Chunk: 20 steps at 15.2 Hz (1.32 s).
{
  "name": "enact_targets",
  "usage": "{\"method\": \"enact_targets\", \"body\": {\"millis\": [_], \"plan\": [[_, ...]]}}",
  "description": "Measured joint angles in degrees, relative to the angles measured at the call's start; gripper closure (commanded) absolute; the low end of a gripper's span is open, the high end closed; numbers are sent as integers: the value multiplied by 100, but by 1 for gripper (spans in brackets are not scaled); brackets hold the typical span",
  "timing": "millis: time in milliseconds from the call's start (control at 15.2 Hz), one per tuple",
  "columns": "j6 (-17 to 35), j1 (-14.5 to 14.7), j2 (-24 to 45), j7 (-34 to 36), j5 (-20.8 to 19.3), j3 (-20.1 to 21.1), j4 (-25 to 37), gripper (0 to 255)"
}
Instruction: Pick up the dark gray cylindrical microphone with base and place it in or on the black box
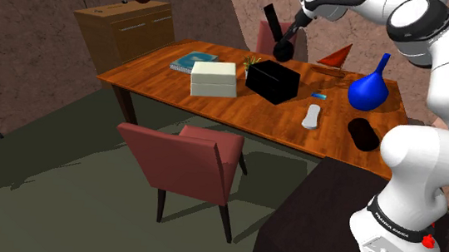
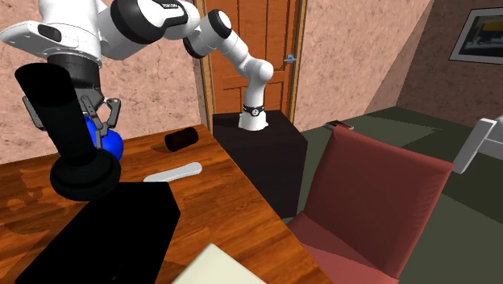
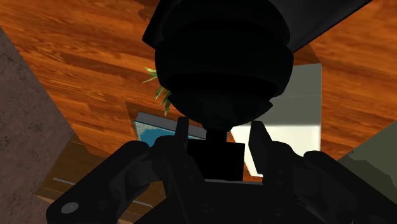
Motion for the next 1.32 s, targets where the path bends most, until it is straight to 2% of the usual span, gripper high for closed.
{"method": "enact_targets", "body": {"millis": [462, 924, 990, 1320], "plan": [[400, -46, -151, -72, -40, -46, -304, 255], [463, -45, -191, -87, -49, -57, -332, 255], [465, -47, -188, -87, -49, -56, -337, 0], [476, -54, -177, -87, -46, -51, -349, 0]]}}
